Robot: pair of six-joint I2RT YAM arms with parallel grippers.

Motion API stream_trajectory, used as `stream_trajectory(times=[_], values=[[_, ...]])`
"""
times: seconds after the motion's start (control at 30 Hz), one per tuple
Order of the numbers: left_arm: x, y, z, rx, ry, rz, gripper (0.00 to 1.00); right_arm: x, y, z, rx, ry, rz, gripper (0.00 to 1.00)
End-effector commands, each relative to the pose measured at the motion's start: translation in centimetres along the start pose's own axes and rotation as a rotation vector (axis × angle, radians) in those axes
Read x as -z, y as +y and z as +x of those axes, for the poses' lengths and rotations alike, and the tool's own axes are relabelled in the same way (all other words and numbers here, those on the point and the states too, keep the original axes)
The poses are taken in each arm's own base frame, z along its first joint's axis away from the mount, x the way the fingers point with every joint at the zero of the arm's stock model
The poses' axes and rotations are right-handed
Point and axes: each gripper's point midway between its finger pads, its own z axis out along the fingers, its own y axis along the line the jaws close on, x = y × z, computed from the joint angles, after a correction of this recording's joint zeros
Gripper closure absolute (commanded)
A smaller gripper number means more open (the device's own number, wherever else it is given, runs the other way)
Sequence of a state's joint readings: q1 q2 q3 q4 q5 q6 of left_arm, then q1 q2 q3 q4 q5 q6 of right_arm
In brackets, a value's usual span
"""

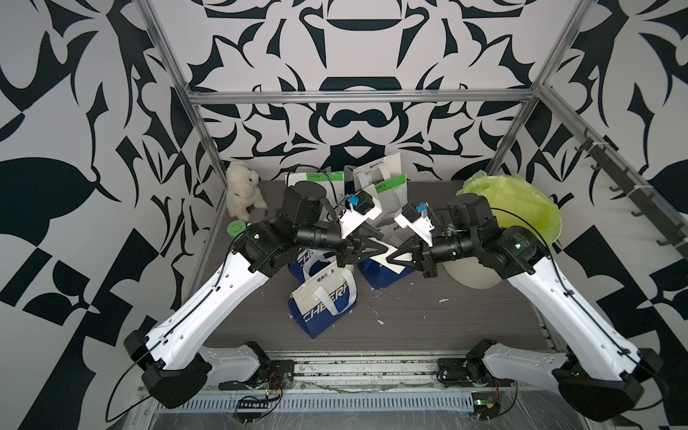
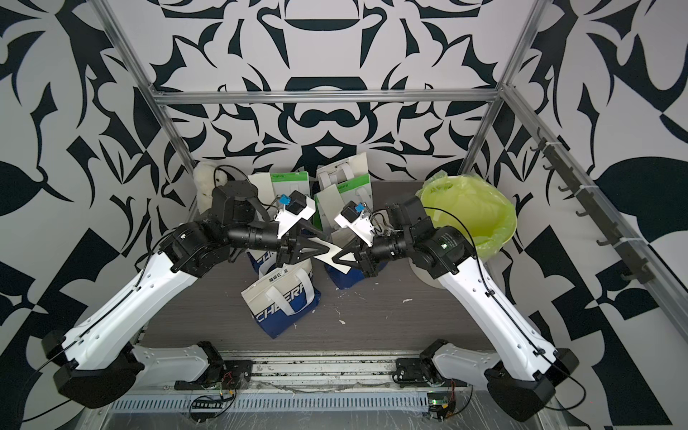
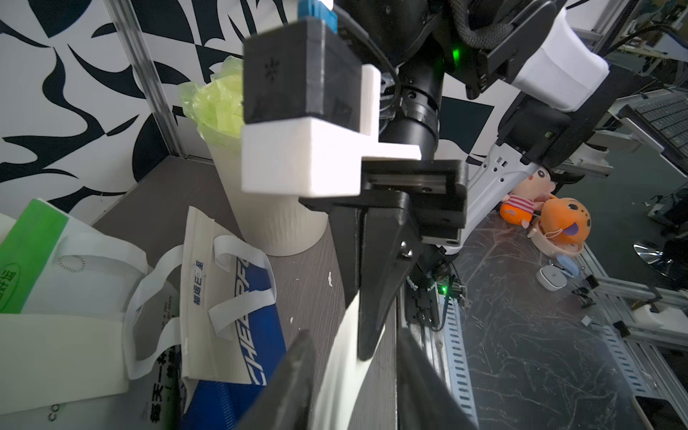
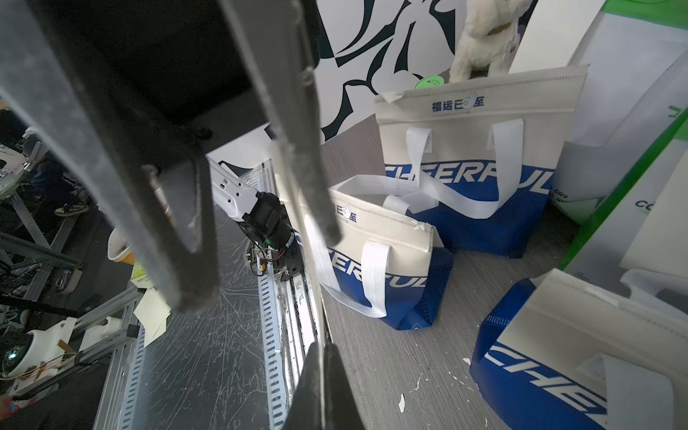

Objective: Shred takeout receipts and throw away
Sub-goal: Shred the takeout receipt.

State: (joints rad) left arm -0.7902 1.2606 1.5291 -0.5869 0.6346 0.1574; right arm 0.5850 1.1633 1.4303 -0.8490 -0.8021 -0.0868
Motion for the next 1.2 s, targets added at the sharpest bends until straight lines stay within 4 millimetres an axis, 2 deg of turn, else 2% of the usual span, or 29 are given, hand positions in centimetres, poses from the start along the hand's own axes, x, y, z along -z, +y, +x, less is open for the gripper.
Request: stream_trajectory(times=[0.0, 0.17, 0.3, 0.4, 0.53, 0.73, 0.87, 0.93, 1.17], values=[[-0.2, -0.3, 0.2, 0.022, 0.004, 0.034, 0.71, 0.6, 0.7, -1.4, 0.047, -0.030, 0.004, 1.00], [-0.2, -0.2, 0.2, 0.029, -0.001, 0.029, 0.73, 0.5, 0.6, -1.4, 0.039, -0.031, 0.000, 1.00], [-0.3, -0.2, 0.5, 0.034, 0.010, 0.030, 0.71, 0.6, 0.6, -1.6, 0.041, -0.034, 0.006, 1.00], [-1.2, 0.4, 1.6, 0.061, 0.049, 0.034, 0.70, 0.7, 0.6, -1.7, 0.041, -0.033, 0.011, 1.00], [-1.4, 0.6, 2.1, 0.080, 0.070, 0.034, 0.70, 0.6, 0.5, -1.8, 0.036, -0.031, 0.008, 1.00], [-1.3, 0.7, 1.5, 0.064, 0.049, 0.022, 0.77, 0.5, 0.6, -1.8, 0.033, -0.028, 0.001, 1.00], [-1.1, 0.7, 1.0, 0.032, 0.012, 0.011, 0.77, 0.4, 0.5, -1.6, 0.029, -0.019, 0.005, 1.00], [-0.1, 0.1, 0.2, 0.004, -0.025, 0.003, 0.77, 0.4, 0.4, -1.6, 0.028, -0.016, 0.007, 1.00], [-0.1, -0.2, 0.5, 0.015, -0.020, 0.015, 0.87, 0.3, 0.3, -1.6, 0.025, -0.016, 0.009, 1.00]])
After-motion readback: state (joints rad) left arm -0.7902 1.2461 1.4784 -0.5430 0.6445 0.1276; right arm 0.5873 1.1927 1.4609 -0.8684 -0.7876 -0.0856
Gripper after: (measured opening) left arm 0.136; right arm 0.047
